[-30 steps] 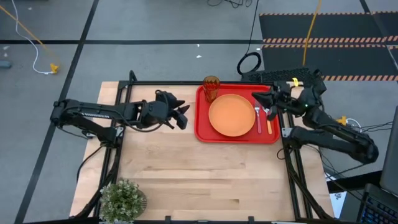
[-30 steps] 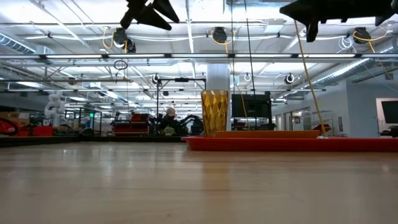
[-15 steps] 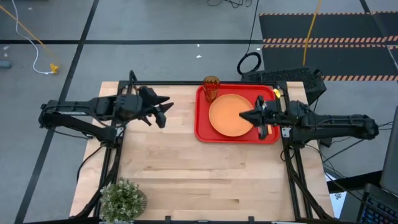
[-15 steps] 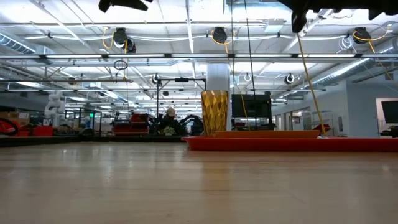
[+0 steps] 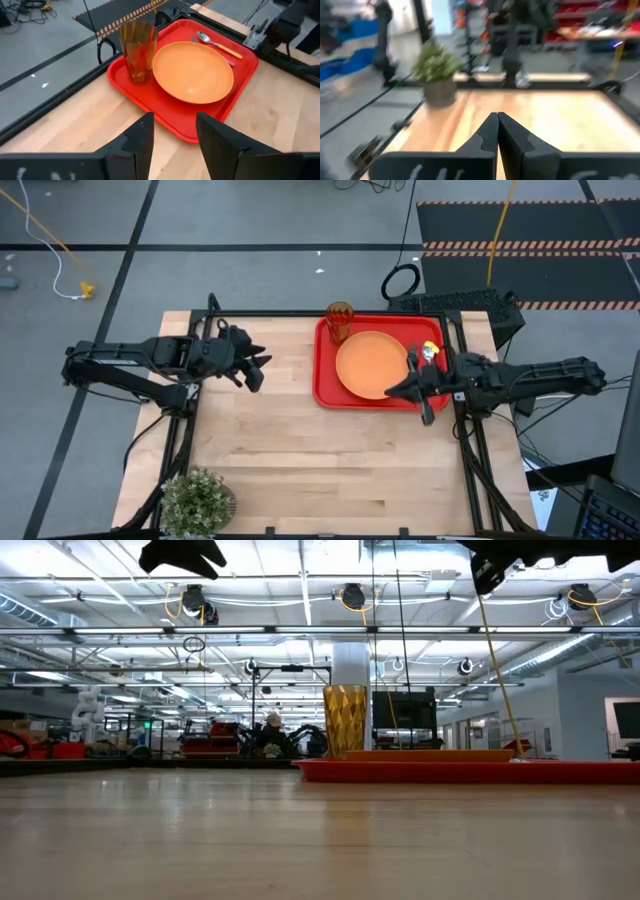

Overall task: Pick and place plate/cup/fork/spoon on tray
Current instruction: Return to Home Position

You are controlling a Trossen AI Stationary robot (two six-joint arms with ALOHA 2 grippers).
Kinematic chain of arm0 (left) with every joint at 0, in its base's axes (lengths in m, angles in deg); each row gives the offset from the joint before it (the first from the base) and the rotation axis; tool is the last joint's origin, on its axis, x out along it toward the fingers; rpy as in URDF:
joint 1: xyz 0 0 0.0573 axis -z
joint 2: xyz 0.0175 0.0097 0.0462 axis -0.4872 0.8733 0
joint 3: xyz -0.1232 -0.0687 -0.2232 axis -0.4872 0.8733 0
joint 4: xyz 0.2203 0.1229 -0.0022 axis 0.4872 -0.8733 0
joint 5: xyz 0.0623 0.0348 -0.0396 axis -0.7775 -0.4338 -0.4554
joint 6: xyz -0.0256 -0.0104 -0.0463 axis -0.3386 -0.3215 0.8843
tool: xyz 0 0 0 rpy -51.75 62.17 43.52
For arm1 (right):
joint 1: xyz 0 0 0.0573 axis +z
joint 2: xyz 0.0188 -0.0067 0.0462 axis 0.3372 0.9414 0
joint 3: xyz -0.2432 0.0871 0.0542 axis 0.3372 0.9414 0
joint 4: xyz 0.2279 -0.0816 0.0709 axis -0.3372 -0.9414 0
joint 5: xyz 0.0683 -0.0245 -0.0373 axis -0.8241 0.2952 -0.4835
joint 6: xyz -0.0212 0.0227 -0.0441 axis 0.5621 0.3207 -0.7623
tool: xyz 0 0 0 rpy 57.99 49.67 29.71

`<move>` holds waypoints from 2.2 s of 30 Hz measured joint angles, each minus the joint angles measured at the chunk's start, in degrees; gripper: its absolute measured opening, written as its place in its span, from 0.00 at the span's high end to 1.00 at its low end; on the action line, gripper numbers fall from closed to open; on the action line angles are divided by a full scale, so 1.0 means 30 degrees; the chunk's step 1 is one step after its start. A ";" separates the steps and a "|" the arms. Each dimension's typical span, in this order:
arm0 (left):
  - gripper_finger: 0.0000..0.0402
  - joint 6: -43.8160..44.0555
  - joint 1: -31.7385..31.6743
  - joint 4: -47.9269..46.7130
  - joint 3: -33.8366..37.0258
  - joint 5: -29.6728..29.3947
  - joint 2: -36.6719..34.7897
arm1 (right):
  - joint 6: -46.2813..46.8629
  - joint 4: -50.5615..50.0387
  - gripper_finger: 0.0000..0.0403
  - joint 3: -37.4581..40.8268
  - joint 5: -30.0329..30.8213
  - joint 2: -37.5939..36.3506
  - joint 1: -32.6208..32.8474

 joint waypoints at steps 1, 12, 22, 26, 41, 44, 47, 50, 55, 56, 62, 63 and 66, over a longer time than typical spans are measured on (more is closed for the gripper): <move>0.63 0.0016 -0.0006 0.0008 0.0000 0.0069 0.0010 | 0.0005 -0.0516 1.00 0.0001 -0.0444 -0.0054 0.0067; 0.63 -0.1892 -0.0014 -0.0365 0.0012 0.0139 0.0489 | -0.3043 -0.3812 1.00 0.0061 -0.2571 -0.0639 0.0090; 0.63 -0.0504 -0.0218 -0.0257 0.0430 -0.0436 0.0503 | -0.1609 0.1648 1.00 0.5056 -0.2578 -0.1906 0.0082; 0.63 0.0228 -0.0218 -0.0255 0.0430 -0.0794 0.0495 | -0.1100 0.5736 1.00 0.7165 -0.2523 -0.2044 0.0075; 0.63 0.1653 -0.0218 -0.0220 0.0437 -0.1262 0.0495 | -0.1023 0.9265 1.00 0.9522 -0.2076 -0.3204 0.0068; 0.63 0.1891 -0.0218 -0.0117 0.0437 -0.1264 0.0495 | -0.1080 0.9004 1.00 0.9530 -0.2491 -0.4120 0.0068; 0.63 0.2231 -0.0211 -0.0078 0.0437 -0.1260 0.0495 | -0.1058 0.7802 1.00 0.9537 -0.2518 -0.5287 0.0075; 0.63 0.2289 -0.0211 0.0245 0.0437 -0.1260 0.0495 | -0.1058 0.5812 1.00 0.9537 -0.2401 -0.6548 0.0074; 0.63 0.2238 -0.0211 0.0316 0.0437 -0.1309 0.0495 | -0.1494 0.3338 1.00 0.9546 -0.0738 -0.8395 0.0075; 0.63 0.2210 -0.0211 0.0315 0.0437 -0.1337 0.0495 | -0.1600 0.2986 1.00 0.9551 -0.0200 -0.8704 0.0074; 0.63 0.2223 -0.0211 0.0392 0.0437 -0.1362 0.0495 | -0.2437 0.1720 1.00 0.9559 0.2032 -1.0003 0.0068; 0.63 0.2216 -0.0211 0.0499 0.0437 -0.1369 0.0495 | -0.2517 0.1665 1.00 0.9559 0.2021 -1.0170 0.0068; 0.63 0.2114 -0.0197 0.0887 0.0437 -0.1370 0.0495 | -0.2590 0.1499 1.00 0.9559 0.2012 -1.0703 0.0068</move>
